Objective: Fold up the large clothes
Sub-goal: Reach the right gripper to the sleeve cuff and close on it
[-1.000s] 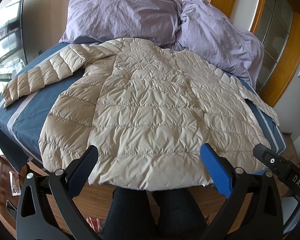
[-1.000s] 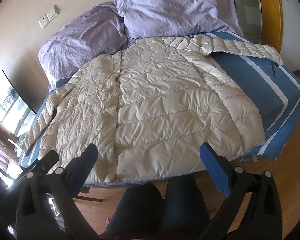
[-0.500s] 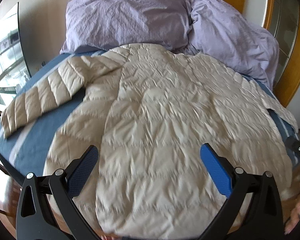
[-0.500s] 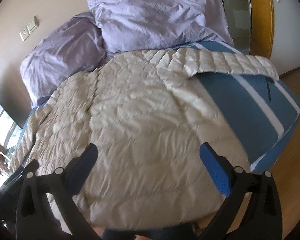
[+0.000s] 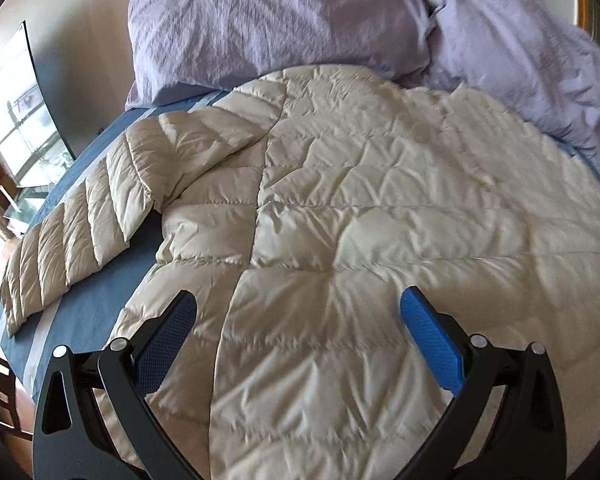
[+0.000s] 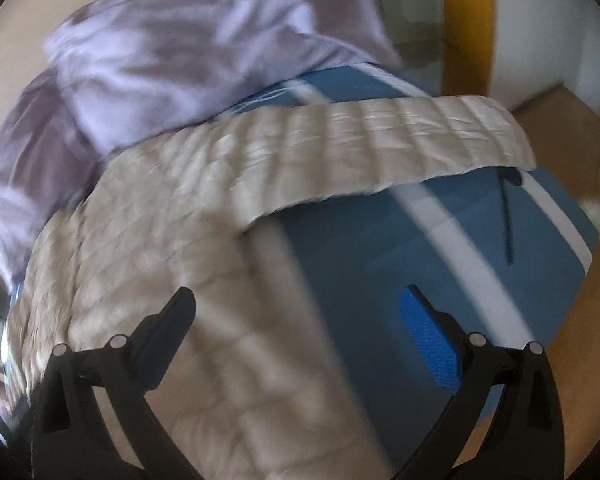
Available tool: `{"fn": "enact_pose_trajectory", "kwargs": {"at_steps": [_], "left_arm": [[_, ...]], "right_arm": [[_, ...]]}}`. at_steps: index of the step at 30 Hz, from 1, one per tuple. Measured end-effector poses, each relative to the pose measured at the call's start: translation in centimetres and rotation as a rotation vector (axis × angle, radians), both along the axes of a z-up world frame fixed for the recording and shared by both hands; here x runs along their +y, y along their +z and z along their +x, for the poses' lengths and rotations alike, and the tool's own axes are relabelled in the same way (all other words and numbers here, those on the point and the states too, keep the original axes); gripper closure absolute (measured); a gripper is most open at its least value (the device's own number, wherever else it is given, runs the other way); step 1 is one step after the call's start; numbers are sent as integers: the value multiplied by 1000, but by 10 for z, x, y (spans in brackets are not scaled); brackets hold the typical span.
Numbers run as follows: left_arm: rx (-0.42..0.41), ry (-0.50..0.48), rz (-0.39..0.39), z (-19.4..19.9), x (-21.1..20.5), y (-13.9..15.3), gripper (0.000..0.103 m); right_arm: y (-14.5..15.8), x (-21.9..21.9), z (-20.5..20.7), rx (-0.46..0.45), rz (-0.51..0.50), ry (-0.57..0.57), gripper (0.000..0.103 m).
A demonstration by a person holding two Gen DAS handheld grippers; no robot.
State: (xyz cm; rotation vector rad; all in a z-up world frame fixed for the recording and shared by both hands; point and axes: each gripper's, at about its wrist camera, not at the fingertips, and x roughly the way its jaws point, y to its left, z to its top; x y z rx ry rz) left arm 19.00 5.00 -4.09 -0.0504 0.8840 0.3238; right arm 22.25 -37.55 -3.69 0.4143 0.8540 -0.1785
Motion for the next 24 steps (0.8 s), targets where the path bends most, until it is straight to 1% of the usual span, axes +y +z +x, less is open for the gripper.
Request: {"fn": "enact_pose_trajectory", "kwargs": {"at_steps": [2,5,8,10,12,15,18,20,22,24], "left_arm": [[9,-1,10,4,0,-6,1],[11,-5,21,6,-1,-12,1],[10,-8,22,6,-2,-16,1],[14,-9,14,7,-1,-18,1],[17,-8,1,8,1,-19,1],[18,-8,-14,9,2,-20,1],[18,-8,-26,9,4,-20,1],[18,-7,-30,9,4,-21,1],[18,-7,-33,10,4,-21,1],[18,-7,-36,10,4,-21,1]], "right_arm": [[-1,-22,9,0,13,-56,2],[1,-54,19,-12,-4,-151,2],[4,-91,30,-18,-71,-258,8],[2,-116,39,1,-110,-320,12],[-5,-141,48,31,-124,-378,19],[-11,-166,54,47,-118,-434,24],[-16,-190,56,50,-104,-487,27],[-20,-194,58,59,-109,-497,27],[-26,-202,61,79,-104,-501,31],[-32,-202,62,96,-91,-500,37]]}}
